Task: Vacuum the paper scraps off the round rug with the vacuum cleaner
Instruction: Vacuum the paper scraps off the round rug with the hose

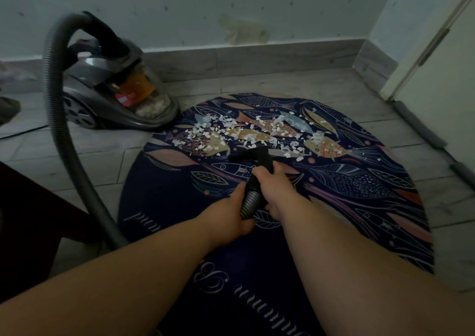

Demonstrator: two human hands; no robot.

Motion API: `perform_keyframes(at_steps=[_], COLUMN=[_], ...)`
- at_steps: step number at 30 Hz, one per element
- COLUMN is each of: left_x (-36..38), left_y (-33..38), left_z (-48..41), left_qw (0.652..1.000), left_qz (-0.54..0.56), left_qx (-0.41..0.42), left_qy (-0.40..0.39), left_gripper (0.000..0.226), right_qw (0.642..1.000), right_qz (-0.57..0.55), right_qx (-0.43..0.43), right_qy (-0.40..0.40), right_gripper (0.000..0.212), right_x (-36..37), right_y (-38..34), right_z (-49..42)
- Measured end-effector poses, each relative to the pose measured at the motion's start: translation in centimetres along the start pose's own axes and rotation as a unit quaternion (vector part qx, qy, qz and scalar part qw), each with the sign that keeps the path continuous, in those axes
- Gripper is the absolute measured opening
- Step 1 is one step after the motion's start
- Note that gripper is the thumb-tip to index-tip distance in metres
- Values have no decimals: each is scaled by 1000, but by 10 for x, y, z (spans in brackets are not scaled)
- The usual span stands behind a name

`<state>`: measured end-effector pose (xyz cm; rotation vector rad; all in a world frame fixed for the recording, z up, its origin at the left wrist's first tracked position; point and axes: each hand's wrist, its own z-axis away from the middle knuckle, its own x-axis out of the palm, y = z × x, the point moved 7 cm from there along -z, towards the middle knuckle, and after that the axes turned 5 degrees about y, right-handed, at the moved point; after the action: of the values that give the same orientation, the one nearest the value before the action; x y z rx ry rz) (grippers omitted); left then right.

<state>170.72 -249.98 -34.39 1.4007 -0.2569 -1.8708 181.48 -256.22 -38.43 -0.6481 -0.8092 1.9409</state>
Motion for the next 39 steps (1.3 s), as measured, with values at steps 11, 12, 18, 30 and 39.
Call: perform_keyframes(at_steps=[11, 12, 18, 30, 39], left_x=[13, 16, 31, 61, 85], left_y=[4, 8, 33, 76, 110], left_z=[-10, -12, -16, -8, -12], left_qw=[999, 999, 997, 992, 987], left_qz=[-15, -14, -13, -28, -35], left_qx=[14, 18, 48, 87, 123], left_qy=[-28, -30, -63, -86, -95], left_gripper=[92, 92, 94, 94, 93], right_qw=[997, 996, 993, 990, 981], right_qz=[39, 45, 55, 7, 37], right_qx=[-5, -6, 25, 39, 50], right_qy=[66, 73, 100, 137, 185], right_gripper=[69, 71, 75, 75, 78], right_x=[-18, -24, -61, -110, -158], right_y=[3, 2, 6, 20, 28], right_z=[-2, -1, 12, 39, 39])
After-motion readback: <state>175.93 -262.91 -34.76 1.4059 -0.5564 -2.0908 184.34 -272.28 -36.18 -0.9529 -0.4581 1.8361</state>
